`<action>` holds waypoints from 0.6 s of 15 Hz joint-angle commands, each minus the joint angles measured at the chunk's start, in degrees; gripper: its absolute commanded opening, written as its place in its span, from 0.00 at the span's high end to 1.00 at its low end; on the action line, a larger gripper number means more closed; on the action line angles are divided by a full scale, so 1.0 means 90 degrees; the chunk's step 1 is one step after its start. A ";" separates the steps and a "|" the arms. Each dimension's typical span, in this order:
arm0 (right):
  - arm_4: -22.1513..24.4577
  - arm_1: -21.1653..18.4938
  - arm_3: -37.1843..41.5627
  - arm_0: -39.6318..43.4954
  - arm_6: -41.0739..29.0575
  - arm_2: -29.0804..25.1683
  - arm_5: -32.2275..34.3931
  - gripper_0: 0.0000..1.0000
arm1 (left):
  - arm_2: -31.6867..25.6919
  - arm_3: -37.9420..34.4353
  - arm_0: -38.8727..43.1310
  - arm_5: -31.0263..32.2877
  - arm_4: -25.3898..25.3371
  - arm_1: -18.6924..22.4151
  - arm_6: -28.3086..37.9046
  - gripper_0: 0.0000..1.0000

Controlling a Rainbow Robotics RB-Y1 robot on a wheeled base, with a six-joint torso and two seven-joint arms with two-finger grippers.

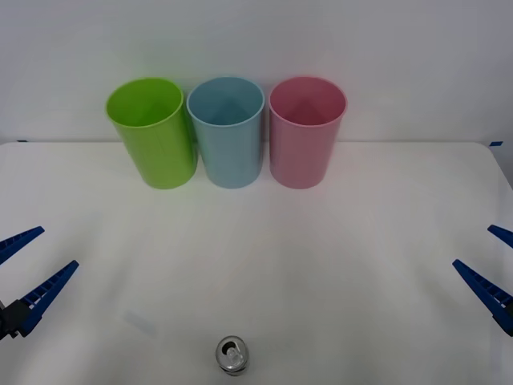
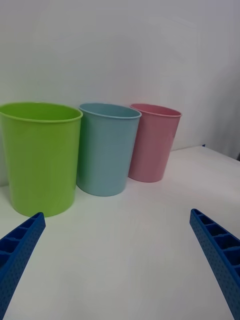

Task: Grasp the object on the table and drop it into the matching bin: aluminum can to the light blue bin, PET bottle to the pink bin.

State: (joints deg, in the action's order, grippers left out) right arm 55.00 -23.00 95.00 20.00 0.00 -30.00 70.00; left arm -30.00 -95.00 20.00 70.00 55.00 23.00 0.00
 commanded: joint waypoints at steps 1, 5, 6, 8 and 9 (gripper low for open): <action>-0.0027 -0.0003 0.0021 -0.0054 0.0000 0.0013 0.0005 0.00 | 0.0000 0.0000 0.0000 0.0000 0.0000 0.0000 0.0000 0.00; -0.0398 -0.0384 0.0333 0.0248 0.0029 0.0335 -0.0366 0.00 | 0.0000 0.0000 0.0000 0.0000 0.0000 0.0000 0.0000 0.00; -0.0388 -0.0413 0.0333 0.0239 0.0049 0.0374 -0.0366 0.00 | 0.0000 0.0000 0.0000 0.0000 0.0000 0.0000 0.0000 0.00; -0.0369 -0.0491 0.0333 0.0219 0.0117 0.0579 -0.0366 0.00 | 0.0000 0.0000 0.0000 0.0000 0.0000 0.0000 0.0000 0.00; -0.0291 -0.0491 0.0333 0.0200 0.0146 0.0658 -0.0366 0.00 | 0.0000 0.0000 0.0000 0.0000 0.0000 0.0000 0.0000 0.00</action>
State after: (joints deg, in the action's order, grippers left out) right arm 51.89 -27.38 98.00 21.93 1.10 -24.65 66.72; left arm -30.00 -95.00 20.00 70.00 55.00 23.00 0.00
